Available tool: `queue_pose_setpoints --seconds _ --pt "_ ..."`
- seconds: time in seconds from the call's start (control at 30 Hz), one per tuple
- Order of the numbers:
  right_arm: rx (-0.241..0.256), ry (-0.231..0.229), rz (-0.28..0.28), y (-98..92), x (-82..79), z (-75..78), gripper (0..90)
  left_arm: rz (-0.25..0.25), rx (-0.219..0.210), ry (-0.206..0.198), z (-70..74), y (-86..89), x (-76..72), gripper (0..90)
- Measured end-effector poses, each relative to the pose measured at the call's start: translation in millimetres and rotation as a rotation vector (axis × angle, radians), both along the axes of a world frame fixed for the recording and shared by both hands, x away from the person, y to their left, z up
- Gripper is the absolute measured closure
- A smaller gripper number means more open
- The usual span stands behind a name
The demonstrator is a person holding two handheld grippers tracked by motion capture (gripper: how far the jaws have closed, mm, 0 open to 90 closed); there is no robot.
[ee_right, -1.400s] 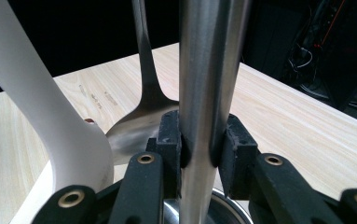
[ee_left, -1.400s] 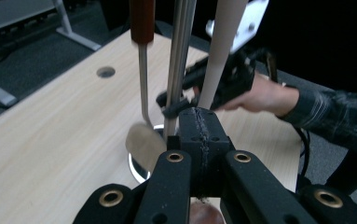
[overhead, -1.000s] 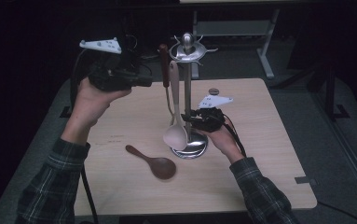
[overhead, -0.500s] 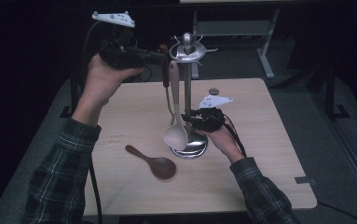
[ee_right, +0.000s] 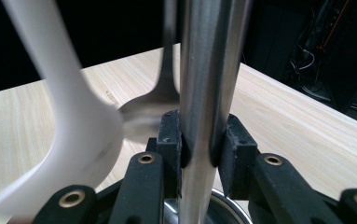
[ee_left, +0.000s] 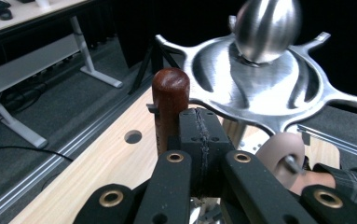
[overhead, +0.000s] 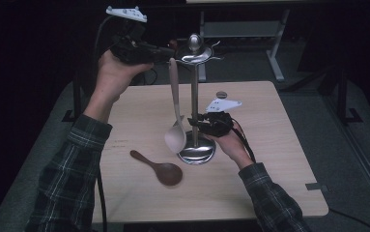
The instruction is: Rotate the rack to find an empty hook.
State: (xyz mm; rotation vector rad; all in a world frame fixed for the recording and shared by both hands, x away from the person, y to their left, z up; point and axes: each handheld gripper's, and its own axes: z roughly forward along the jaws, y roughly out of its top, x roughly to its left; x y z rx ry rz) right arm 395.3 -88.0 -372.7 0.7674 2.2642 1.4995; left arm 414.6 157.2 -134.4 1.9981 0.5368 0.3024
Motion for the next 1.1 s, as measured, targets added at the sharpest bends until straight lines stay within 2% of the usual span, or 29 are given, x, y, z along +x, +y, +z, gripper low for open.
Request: queue_pose_setpoints --seconds 0.1,0.27,0.5,0.77,0.83,1.1 --pt "-0.001 0.001 0.001 0.2 -0.2 0.1 72.7 0.004 0.000 0.000 1.3 1.8 -2.5 90.0" --pt "-0.002 0.001 -0.001 0.2 -0.1 0.2 72.6 0.001 -0.045 0.001 9.0 12.4 -11.4 90.0" --pt "-0.004 0.001 -0.004 0.4 -0.3 0.3 72.6 -0.014 -0.065 -0.002 18.7 18.3 -26.3 90.0" --pt "-0.001 0.007 -0.005 0.6 -0.8 0.3 72.6 -0.071 -0.077 0.010 18.4 6.9 -40.0 90.0" --pt "-0.001 0.007 -0.006 0.7 -0.9 0.3 72.6 -0.078 -0.065 0.011 16.5 2.8 -41.8 90.0" --pt "-0.002 0.006 -0.008 0.8 -0.8 0.3 72.7 -0.071 -0.051 -0.001 13.9 -2.5 -42.6 90.0"
